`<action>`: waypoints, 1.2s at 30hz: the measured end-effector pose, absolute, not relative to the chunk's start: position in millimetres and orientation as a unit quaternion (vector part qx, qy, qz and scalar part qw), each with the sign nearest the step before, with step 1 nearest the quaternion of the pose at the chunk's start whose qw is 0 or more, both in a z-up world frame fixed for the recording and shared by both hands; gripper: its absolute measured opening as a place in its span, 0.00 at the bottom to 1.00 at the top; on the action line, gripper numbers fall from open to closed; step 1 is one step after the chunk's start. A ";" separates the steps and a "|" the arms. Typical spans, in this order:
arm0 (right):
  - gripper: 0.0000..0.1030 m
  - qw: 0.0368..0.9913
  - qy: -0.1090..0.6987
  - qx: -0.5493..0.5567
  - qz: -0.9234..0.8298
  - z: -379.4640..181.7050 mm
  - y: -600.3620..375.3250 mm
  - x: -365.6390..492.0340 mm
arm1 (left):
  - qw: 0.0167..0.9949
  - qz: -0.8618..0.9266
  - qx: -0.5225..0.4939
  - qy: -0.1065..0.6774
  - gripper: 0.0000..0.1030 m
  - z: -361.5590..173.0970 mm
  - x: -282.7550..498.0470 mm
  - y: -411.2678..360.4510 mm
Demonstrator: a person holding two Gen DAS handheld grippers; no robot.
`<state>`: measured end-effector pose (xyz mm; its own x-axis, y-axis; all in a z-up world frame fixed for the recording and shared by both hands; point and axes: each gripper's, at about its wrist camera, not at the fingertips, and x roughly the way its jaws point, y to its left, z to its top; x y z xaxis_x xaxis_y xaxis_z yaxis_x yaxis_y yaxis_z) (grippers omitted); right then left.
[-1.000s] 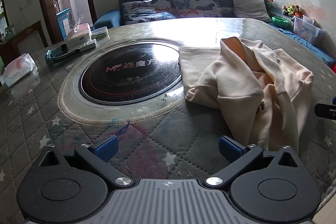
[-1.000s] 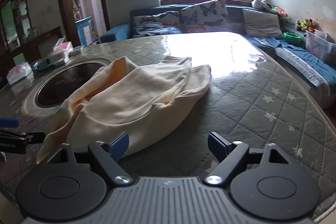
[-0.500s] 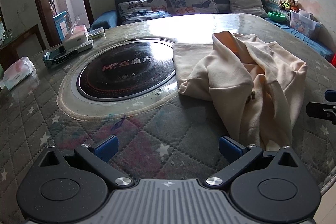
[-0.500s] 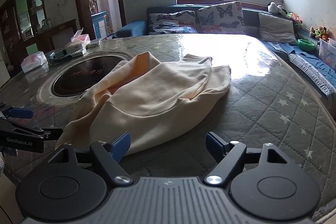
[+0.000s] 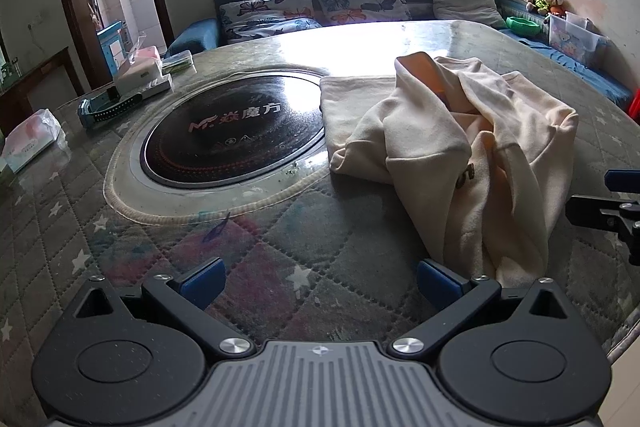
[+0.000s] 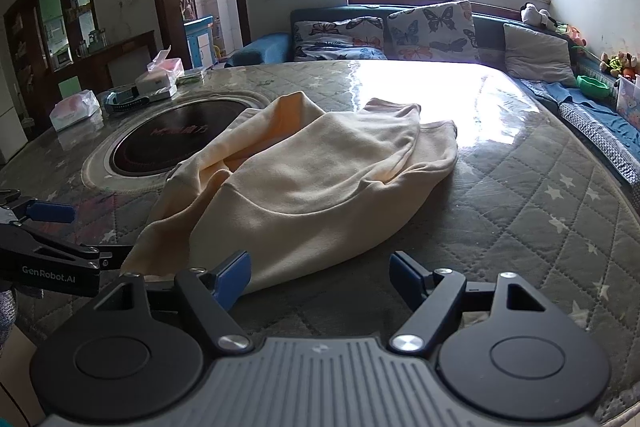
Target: Fold clothes
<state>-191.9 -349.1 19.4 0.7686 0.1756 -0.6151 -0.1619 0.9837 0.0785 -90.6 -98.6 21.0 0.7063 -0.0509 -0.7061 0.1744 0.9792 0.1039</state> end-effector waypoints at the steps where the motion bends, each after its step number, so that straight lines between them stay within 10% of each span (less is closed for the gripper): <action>1: 0.76 0.940 0.329 0.011 0.090 19.1 -348.5 -191.7 | 0.920 -0.061 0.082 0.378 1.00 20.9 -90.6 -98.9; 36: 0.75 0.938 0.333 0.005 0.094 19.9 -343.8 -195.8 | 0.918 -0.067 0.095 0.380 1.00 18.2 -101.8 -101.1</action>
